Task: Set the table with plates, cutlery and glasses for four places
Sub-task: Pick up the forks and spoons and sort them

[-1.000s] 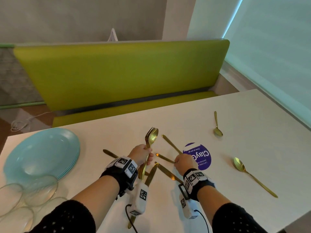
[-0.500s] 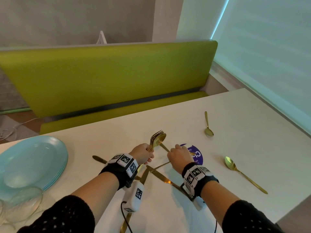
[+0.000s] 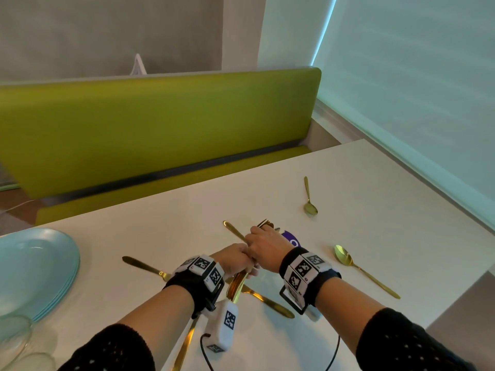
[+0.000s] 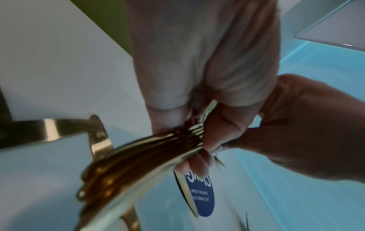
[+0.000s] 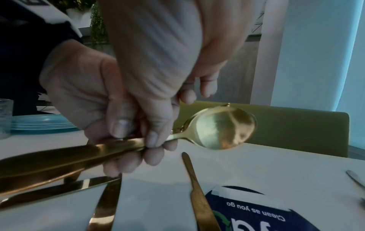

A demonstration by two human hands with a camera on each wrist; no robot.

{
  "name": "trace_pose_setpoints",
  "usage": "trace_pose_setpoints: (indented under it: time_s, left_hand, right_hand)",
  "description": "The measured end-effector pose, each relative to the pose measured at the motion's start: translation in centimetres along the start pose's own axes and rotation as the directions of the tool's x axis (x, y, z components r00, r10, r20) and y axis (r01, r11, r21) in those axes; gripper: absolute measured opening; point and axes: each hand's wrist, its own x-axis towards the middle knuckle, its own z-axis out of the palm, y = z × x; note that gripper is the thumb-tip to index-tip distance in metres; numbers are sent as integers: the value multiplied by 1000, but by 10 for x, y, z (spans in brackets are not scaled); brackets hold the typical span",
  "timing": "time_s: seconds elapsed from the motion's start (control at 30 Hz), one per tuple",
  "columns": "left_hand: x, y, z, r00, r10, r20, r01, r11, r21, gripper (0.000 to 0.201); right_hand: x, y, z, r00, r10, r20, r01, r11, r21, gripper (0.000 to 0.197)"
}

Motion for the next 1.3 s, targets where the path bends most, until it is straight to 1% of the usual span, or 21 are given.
trace_pose_setpoints:
  time_s: [0.1, 0.2, 0.27, 0.33, 0.4, 0.43, 0.53, 0.57, 0.63, 0.67, 0.7, 0.73, 0.77, 0.83, 0.9, 0.93, 0.97, 1.03, 1.1, 1.17, 1.3]
  left_hand:
    - [5, 0, 6, 1000, 20, 24, -19, 1000, -17, 26]
    - [10, 3, 11, 998, 42, 46, -42, 999, 6, 27]
    - [13, 6, 13, 997, 51, 66, -53, 998, 27, 29]
    - [16, 10, 17, 996, 54, 66, -57, 997, 47, 31]
    - [20, 12, 21, 997, 56, 61, -59, 997, 49, 31]
    - [22, 13, 23, 997, 55, 55, -57, 997, 48, 31]
    - [27, 16, 30, 998, 42, 36, -43, 999, 30, 30]
    - [29, 17, 32, 999, 39, 31, -39, 999, 18, 29]
    - [34, 19, 36, 1000, 26, 2, -26, 1000, -4, 28]
    - [36, 19, 37, 1000, 20, -18, -20, 1000, -10, 28]
    - [38, 20, 38, 999, 15, -34, -16, 1000, -16, 27]
    - [40, 20, 39, 999, 10, -44, -11, 1000, -22, 26]
    - [42, 20, 39, 999, 5, -49, -7, 999, -33, 24]
    - [45, 19, 40, 998, -8, -58, 5, 998, -64, 22]
    - [49, 18, 41, 997, -19, -74, 11, 994, -108, 24]
    - [51, 18, 42, 996, -21, -83, 10, 991, -133, 23]
    - [53, 18, 43, 995, -20, -93, 5, 988, -153, 20]
    - [56, 19, 44, 993, -17, -119, -5, 983, -181, 13]
    - [58, 20, 45, 990, -18, -138, -12, 977, -212, 13]
    - [61, 21, 46, 988, -20, -154, -14, 976, -218, 14]
    - [66, 25, 47, 985, -22, -173, -18, 974, -224, 14]
  right_hand:
    - [-6, 4, 2, 1000, -2, 11, 2, 1000, -4, 25]
    - [-13, 11, 7, 1000, 14, 7, -14, 999, 47, 24]
    - [-17, 14, 12, 999, 21, -38, -18, 996, 89, 20]
    - [-21, 18, 17, 992, 30, -124, -20, 996, 85, 15]
    - [-24, 23, 28, 985, 44, -169, -28, 995, 91, 25]
    - [-24, 26, 34, 982, 50, -182, -28, 993, 118, 27]
    - [-26, 34, 44, 977, 63, -203, -28, 984, 174, 22]
    - [-27, 38, 46, 974, 89, -209, -46, 978, 202, 19]
    - [-33, 45, 46, 962, 169, -216, -103, 952, 287, 8]
    - [-38, 51, 48, 951, 239, -194, -164, 926, 339, 9]
    - [-44, 57, 49, 933, 329, -144, -248, 880, 404, 15]
    - [-51, 64, 53, 896, 434, -99, -341, 812, 474, 18]
    - [-59, 72, 57, 843, 537, -37, -439, 725, 530, 19]
    - [-75, 90, 73, 703, 704, 98, -607, 524, 598, 20]
    - [-92, 106, 91, 546, 807, 225, -730, 326, 601, 22]
    - [-101, 113, 101, 472, 841, 265, -779, 257, 572, 24]
    - [-110, 119, 110, 411, 860, 303, -826, 211, 523, 25]
    - [-126, 123, 127, 323, 869, 374, -898, 157, 411, 26]
    - [-137, 123, 142, 274, 862, 426, -933, 130, 336, 26]
    - [-142, 122, 152, 247, 864, 439, -947, 119, 299, 29]
    - [-144, 122, 156, 245, 874, 419, -951, 133, 279, 34]
